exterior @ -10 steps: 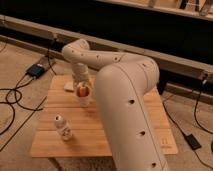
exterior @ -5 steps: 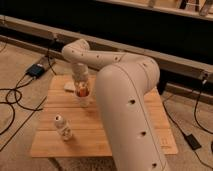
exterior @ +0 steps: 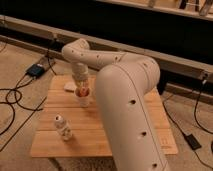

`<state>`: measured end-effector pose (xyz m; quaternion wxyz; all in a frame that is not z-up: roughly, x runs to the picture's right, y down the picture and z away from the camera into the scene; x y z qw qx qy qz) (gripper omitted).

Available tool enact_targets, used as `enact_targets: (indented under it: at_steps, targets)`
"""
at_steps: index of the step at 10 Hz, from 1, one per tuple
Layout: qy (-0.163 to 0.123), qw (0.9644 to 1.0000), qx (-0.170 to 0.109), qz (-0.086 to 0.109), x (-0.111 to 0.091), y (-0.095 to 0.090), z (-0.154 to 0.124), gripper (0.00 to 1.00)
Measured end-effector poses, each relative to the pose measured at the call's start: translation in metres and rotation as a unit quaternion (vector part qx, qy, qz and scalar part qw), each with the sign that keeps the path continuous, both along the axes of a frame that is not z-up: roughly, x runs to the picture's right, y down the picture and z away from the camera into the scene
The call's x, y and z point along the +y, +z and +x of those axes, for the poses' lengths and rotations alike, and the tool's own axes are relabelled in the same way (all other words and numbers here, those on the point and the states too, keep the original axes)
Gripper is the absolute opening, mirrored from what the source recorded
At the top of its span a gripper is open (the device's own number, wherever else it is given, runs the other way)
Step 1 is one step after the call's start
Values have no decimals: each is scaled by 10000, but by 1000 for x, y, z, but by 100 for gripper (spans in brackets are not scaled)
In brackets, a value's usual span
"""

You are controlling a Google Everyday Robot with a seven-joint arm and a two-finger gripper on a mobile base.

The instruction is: Place the pepper in the ceramic bowl

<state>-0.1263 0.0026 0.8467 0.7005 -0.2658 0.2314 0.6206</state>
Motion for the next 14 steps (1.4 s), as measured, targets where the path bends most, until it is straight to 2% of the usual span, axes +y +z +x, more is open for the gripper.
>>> enact_targets:
  at_steps: [14]
  targets:
    - [-99, 9998, -67, -188, 8, 16, -5, 39]
